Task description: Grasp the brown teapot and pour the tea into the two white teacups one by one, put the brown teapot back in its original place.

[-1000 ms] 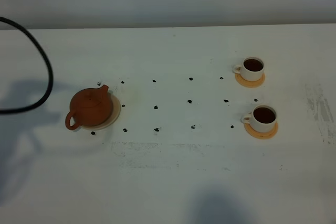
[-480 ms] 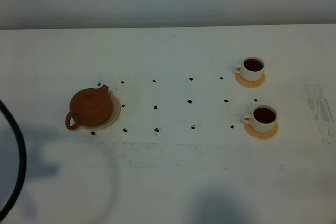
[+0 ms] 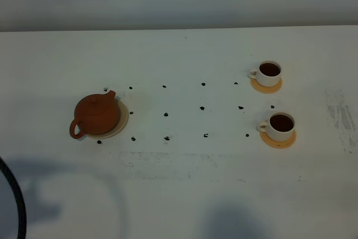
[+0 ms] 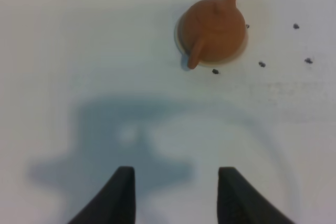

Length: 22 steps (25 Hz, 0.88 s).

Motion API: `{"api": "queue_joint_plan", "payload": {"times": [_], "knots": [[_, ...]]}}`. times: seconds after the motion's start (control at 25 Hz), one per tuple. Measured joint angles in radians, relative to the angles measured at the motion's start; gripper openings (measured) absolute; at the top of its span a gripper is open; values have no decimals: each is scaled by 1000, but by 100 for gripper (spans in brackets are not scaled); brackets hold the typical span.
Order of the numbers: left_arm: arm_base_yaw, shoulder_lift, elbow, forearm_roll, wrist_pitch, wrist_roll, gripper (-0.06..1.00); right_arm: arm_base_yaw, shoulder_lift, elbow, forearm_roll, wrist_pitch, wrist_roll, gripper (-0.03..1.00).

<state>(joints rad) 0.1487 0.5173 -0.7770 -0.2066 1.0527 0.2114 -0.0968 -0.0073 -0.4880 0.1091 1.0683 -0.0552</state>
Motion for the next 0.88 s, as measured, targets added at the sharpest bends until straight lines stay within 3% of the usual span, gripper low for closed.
{"api": "queue_joint_plan", "payload": {"times": [0.32,0.72,0.88], "knots": [[-52,-283,232,39,-40,-63,35,0,0,0,0,0,0,22],[-162,-450,269,137,3,-175,35,0,0,0,2,-1,1,22],[-169,-477,269,154,3,-187,35,0,0,0,2,-1,1,22]]}}
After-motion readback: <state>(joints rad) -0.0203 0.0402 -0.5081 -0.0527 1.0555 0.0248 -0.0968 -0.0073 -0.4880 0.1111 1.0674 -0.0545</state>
